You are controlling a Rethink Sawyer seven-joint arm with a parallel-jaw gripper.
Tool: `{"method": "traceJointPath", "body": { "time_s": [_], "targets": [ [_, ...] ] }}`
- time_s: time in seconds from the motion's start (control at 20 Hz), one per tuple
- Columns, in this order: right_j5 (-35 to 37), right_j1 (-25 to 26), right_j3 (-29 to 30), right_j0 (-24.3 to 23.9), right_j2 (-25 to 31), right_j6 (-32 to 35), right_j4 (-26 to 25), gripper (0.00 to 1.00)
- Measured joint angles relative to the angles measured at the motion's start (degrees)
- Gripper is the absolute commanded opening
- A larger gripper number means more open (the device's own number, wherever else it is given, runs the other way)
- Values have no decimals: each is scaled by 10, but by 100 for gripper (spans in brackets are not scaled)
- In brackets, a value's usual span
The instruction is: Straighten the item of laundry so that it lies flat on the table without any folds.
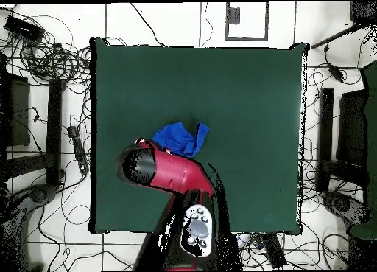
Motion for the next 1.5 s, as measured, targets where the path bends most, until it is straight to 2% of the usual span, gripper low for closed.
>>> {"method": "traceJointPath", "body": {
  "time_s": [0.2,0.6,1.05,1.5],
  "targets": [
    [0,31,-55,-25,-1,0,-18,100],
    [0,77,-107,-48,-1,0,-46,100],
    [-20,113,-121,-86,7,0,-90,100],
    [-49,112,-113,-150,53,0,-153,100]
  ]
}}
